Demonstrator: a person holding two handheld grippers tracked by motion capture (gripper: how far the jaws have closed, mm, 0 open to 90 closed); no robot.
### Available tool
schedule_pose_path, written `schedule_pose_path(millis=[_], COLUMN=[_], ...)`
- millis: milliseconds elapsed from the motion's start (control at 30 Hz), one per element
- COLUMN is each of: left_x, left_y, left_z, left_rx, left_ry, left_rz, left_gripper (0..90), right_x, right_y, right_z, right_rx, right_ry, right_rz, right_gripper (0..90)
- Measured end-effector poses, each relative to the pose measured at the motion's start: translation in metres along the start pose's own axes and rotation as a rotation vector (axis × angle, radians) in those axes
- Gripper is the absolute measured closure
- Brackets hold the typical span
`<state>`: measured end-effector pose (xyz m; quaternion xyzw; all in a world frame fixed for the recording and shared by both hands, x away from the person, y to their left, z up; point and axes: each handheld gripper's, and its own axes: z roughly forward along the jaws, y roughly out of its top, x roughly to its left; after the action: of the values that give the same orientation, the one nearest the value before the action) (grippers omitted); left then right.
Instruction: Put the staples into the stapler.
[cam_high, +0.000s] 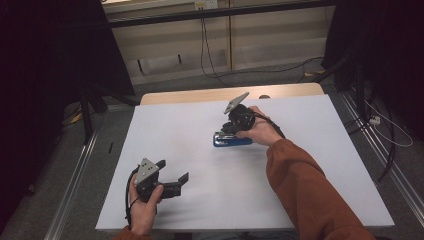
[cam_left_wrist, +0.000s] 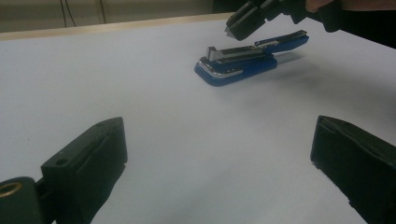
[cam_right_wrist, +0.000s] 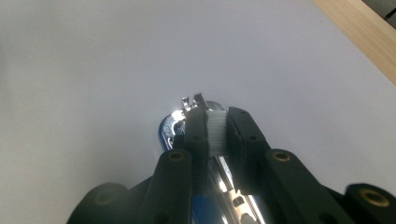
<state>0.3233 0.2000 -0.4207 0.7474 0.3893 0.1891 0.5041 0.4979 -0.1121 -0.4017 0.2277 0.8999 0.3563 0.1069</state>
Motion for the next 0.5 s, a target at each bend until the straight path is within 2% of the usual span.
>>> schedule_pose_path(millis=[200, 367, 500], left_x=[-0.0005, -0.0003, -0.0002], left_y=[0.0001, 0.0001, 0.0001], left_z=[0.0, 0.0002, -0.0001], left_rx=[-0.001, 0.001, 0.001], left_ry=[-0.004, 0.001, 0.003], left_rz=[0.002, 0.002, 0.001], left_gripper=[3.8, 3.7, 3.7], right_x=[-0.0029, -0.0056, -0.0068], right_y=[-0.0005, -0.0022, -0.0026], right_z=[0.0051, 0.0071, 0.007], right_rx=[0.006, 0.019, 0.004], right_ry=[0.009, 0.015, 0.03], right_rz=[-0.008, -0.035, -0.053], right_gripper=[79.3, 79.2, 79.2])
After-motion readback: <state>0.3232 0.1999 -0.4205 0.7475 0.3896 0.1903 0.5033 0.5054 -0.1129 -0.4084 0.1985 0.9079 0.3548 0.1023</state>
